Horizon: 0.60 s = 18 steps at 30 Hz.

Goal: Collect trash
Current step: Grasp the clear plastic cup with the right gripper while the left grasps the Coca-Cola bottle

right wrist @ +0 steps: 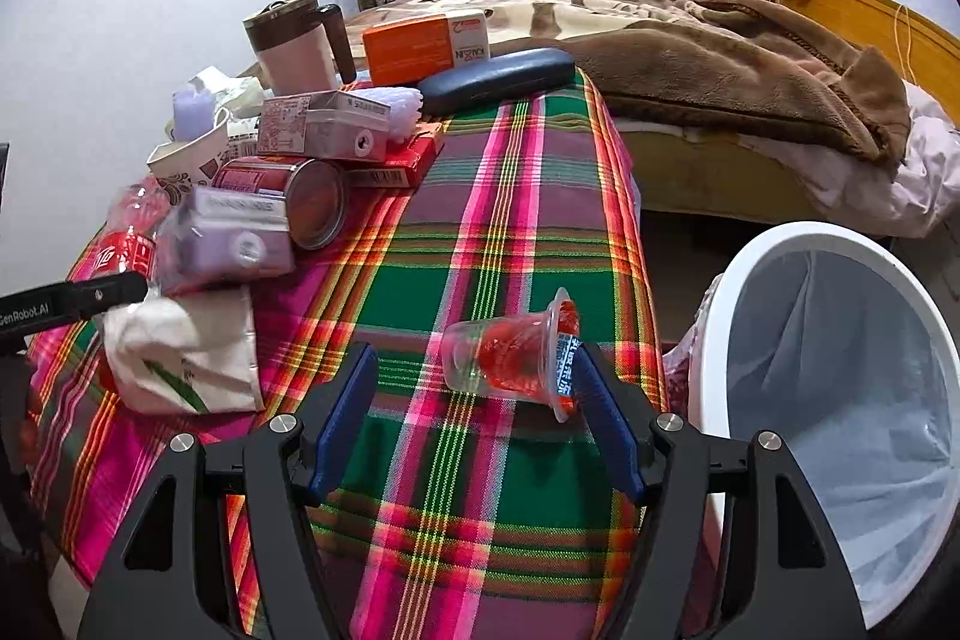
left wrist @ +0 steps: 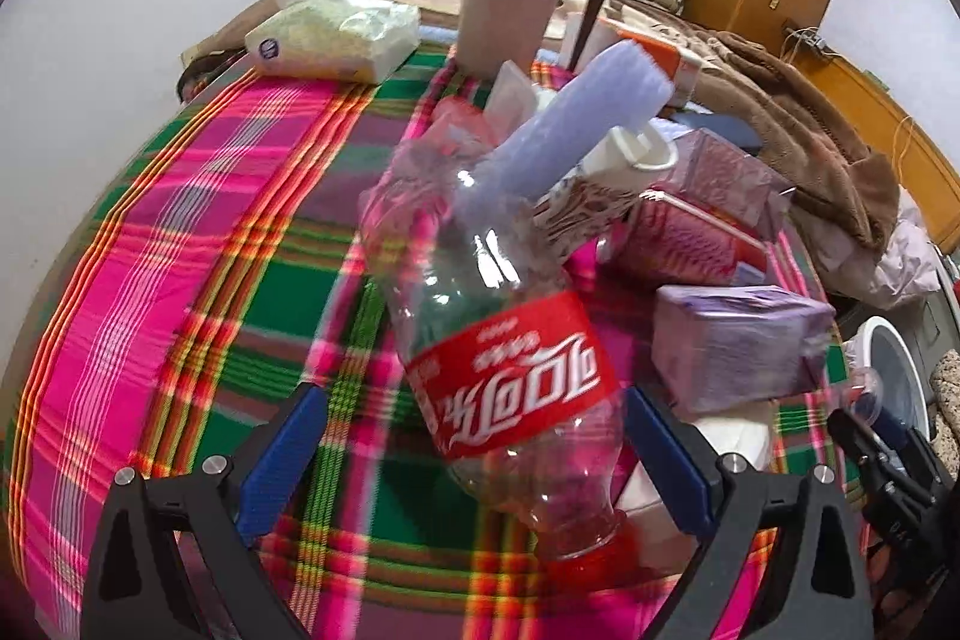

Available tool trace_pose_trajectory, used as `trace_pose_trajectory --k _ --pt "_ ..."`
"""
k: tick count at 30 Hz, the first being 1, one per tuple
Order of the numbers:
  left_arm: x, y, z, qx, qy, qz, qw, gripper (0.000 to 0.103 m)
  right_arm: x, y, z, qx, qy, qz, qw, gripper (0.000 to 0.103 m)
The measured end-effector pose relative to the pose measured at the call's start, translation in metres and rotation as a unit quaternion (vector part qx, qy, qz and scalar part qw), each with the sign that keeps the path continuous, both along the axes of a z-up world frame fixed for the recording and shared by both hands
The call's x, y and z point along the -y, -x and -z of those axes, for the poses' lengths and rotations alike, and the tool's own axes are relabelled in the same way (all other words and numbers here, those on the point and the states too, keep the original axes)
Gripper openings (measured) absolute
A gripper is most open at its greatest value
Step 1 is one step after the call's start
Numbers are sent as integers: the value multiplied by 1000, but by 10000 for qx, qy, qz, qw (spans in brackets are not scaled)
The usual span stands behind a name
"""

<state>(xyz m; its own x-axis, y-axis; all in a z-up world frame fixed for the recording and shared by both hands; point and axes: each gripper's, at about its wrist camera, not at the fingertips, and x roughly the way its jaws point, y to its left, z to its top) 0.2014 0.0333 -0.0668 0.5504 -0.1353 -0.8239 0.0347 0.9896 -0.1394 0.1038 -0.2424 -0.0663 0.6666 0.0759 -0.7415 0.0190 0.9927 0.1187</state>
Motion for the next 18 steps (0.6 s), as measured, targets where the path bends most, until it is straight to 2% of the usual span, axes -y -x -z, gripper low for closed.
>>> trace_pose_trajectory --k 2,8,10,11,12,13,15,18 --pt "-6 1 1 36 140 -95 9999 98 0 1 -1 28 -3 12 10000 51" --pt "-13 4 -3 249 251 -324 9989 97 1 1 -1 50 -3 26 10000 50" --pt "-17 2 -4 283 395 -412 9980 96 1 1 -1 63 -9 36 10000 47" --pt "-19 1 -3 223 559 -425 9973 91 1 0 -1 60 -9 40 10000 38" --pt "-22 -2 -2 187 771 -437 9959 84 1 0 -1 60 -11 52 10000 34" --pt "-23 -3 -1 172 836 -463 9953 82 2 0 -1 61 -19 62 10000 32" --pt "-22 -4 0 166 794 -513 9954 71 2 0 -1 56 -20 70 10000 31" --pt "-22 -3 1 184 848 -521 9949 69 1 1 -1 79 -13 59 10000 25"
